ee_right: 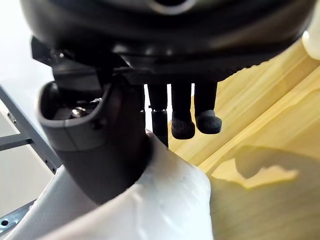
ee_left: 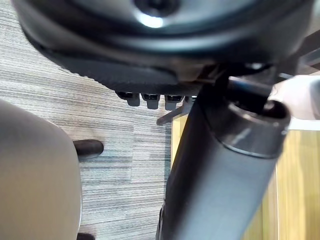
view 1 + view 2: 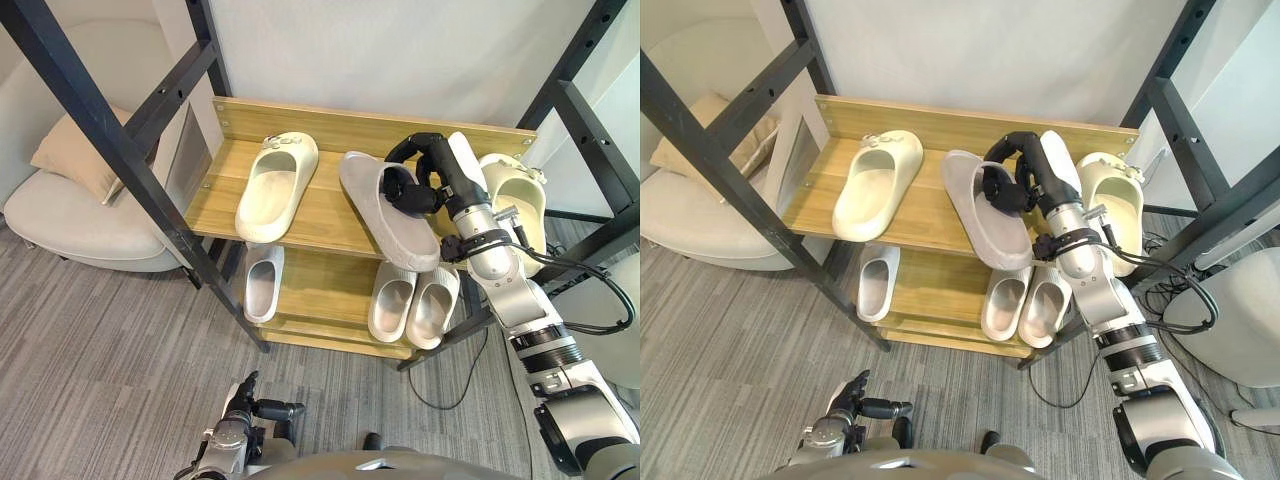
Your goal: Organize the slippers on the shoe rack
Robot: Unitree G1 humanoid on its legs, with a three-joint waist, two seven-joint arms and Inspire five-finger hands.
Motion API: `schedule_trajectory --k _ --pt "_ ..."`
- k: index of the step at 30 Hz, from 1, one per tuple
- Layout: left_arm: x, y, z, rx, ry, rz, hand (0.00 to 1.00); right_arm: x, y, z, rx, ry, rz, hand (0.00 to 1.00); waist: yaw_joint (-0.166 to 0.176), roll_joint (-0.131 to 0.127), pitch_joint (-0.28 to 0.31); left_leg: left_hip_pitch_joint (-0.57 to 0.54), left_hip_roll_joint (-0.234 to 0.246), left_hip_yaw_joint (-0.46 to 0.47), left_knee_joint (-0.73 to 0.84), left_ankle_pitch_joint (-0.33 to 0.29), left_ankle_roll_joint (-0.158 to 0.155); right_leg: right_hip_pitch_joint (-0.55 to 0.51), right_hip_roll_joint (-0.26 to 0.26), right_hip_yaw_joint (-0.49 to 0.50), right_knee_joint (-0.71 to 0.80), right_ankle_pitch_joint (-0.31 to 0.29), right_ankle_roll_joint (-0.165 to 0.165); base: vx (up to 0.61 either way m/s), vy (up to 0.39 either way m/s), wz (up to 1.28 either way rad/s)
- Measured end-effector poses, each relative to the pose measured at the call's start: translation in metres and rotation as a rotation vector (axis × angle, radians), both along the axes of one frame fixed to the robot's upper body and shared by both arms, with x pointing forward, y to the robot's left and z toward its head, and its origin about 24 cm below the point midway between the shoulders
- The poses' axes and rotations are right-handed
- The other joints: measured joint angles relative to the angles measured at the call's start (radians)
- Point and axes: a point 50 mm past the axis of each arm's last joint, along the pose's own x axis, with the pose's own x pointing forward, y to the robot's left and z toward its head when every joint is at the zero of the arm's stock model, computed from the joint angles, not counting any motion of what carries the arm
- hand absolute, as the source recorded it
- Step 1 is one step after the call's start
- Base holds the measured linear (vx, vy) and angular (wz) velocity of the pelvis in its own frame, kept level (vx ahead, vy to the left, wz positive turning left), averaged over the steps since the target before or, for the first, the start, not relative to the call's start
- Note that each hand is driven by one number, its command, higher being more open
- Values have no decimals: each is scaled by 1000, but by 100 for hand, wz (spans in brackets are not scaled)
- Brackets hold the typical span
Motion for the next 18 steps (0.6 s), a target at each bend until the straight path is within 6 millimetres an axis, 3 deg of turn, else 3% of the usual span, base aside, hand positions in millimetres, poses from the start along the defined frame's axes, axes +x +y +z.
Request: schedule_trajectory --k 4,8,9,14,18 --pt "0 0 0 -2 0 -2 100 -2 2 7 -14 -20 17 0 -2 -1 1 6 0 8 0 -1 1 0 -1 7 2 1 0 -7 7 -5" --pt "0 0 0 -4 2 -3 100 -18 14 40 -41 -159 98 0 -9 -1 1 17 2 16 0 -3 2 5 -1 17 4 1 0 1 3 -10" --pt "0 0 0 -6 5 -4 100 -28 22 57 -34 -239 146 0 -11 0 1 30 3 23 0 -6 2 12 -1 25 4 1 0 3 10 -13" --pt "-4 1 -2 -11 21 0 100 -69 41 100 -8 -506 302 0 -29 3 -1 48 0 34 0 -12 1 24 -6 36 9 1 0 -14 14 -8" --pt "-6 1 -3 -14 33 10 100 -95 50 111 36 -616 405 0 -32 7 -4 67 0 38 0 -14 1 39 -7 40 11 1 0 -11 3 -2"
